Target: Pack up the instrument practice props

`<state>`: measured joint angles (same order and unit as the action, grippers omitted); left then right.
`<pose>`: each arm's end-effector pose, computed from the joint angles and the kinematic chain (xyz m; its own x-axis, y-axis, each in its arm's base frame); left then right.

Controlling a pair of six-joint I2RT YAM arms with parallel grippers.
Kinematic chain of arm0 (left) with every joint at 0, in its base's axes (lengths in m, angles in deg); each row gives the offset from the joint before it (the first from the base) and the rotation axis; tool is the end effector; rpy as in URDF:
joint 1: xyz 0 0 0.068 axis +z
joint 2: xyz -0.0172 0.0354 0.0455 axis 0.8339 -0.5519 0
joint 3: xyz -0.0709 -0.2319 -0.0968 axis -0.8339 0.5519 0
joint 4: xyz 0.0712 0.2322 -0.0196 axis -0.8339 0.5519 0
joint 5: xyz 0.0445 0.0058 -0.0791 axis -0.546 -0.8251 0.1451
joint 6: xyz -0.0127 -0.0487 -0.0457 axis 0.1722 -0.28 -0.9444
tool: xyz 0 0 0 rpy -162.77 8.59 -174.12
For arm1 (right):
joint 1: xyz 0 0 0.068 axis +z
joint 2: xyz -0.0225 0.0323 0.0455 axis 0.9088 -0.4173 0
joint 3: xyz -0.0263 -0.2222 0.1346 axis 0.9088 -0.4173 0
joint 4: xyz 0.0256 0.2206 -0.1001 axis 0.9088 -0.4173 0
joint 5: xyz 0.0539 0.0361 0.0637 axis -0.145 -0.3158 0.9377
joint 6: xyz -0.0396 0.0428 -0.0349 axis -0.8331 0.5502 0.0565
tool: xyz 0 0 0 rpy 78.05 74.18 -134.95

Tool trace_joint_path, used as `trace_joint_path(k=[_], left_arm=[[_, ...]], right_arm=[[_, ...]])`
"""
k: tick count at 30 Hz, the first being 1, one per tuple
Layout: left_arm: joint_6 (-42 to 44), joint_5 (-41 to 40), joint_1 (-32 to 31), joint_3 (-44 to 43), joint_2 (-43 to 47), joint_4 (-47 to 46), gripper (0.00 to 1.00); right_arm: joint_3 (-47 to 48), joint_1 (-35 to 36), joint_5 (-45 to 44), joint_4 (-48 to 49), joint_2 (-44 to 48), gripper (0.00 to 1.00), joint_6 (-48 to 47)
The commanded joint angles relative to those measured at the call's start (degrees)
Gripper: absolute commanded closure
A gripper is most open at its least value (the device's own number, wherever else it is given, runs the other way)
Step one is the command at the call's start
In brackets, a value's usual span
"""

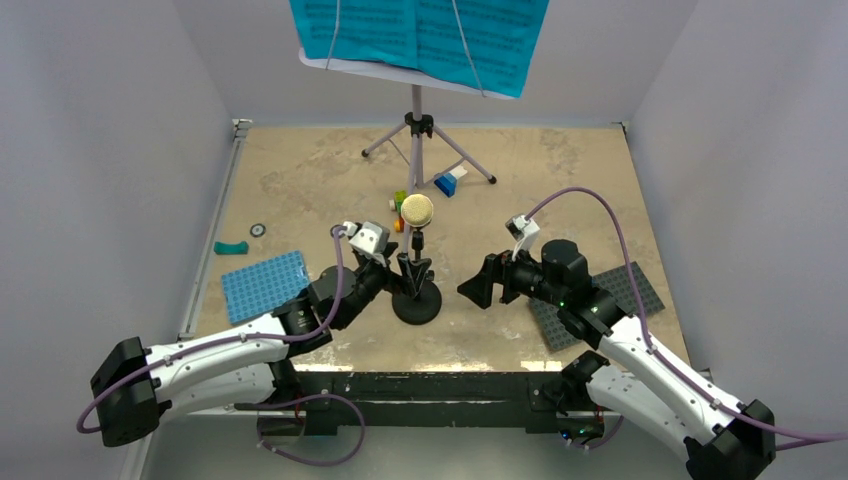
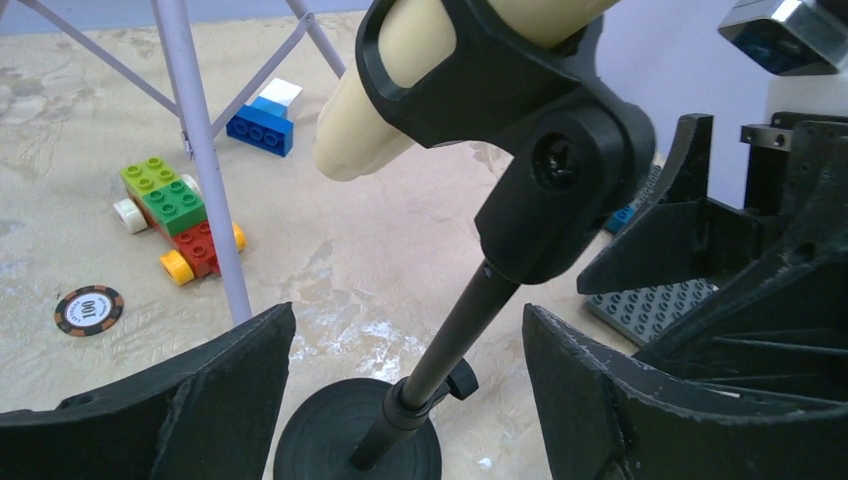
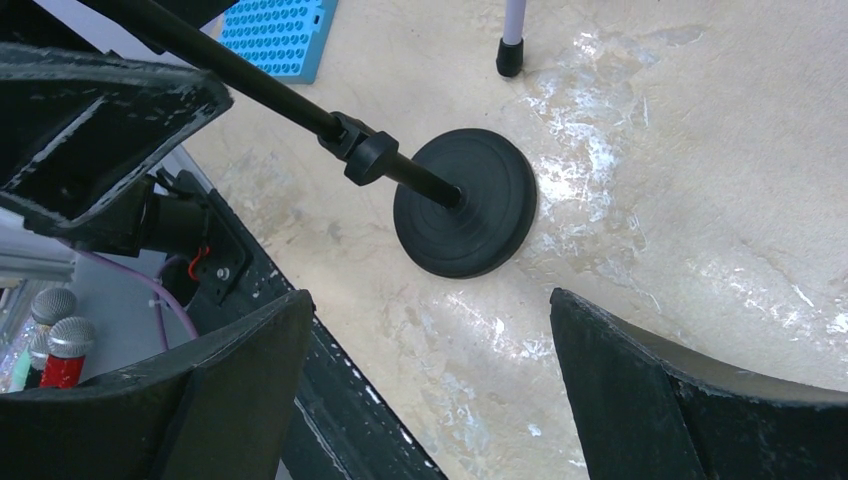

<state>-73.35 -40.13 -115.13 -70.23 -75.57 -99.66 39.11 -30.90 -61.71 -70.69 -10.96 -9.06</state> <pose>0.1338 -0.1790 0.2647 -0.2361 -0.2227 -0.9459 0.5377 0.7809 -0.3181 0.1436 0.1199 0.2500 -0.6284 0.0812 -0.7736 -0.5612 0.6414 0.5231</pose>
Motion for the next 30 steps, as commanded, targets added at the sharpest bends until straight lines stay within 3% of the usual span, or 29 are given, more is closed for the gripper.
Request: trace_joint_path(k=[1,15,24,26,27,30], left_arm=[[2.7,-3.3,-1.0,-3.3,-1.7,-8.1,0.21],[13.2,-6.6,-4.7,-5.6,-4.0,-7.9,0.37],[15.6,-6.3,-5.1,-5.8,-5.2,-7.9,0.69],[16.4,-6.4,-5.1,-5.6,-5.1,-8.8,0.83],[16.9,-6.5,-5.1,-5.4,-4.7,-9.6,0.96],[19.7,-4.2,-5.0,-3.3,-2.7,-13.7,1.00]], right_arm=[[2.8,-0.1,-0.5,-0.8,1.0,0.07,0.1],[2.5,-0.1,-0.3,-0.7,0.8,0.07,0.7],[3.2,-0.1,-0.4,-1.0,0.7,0.07,0.6],[3.3,-0.1,-0.4,-1.2,0.7,0.07,0.7],[3.5,-0.1,-0.4,-1.4,0.8,0.07,0.7],[3.7,-0.1,0.2,-1.5,1.0,0.07,0.8]])
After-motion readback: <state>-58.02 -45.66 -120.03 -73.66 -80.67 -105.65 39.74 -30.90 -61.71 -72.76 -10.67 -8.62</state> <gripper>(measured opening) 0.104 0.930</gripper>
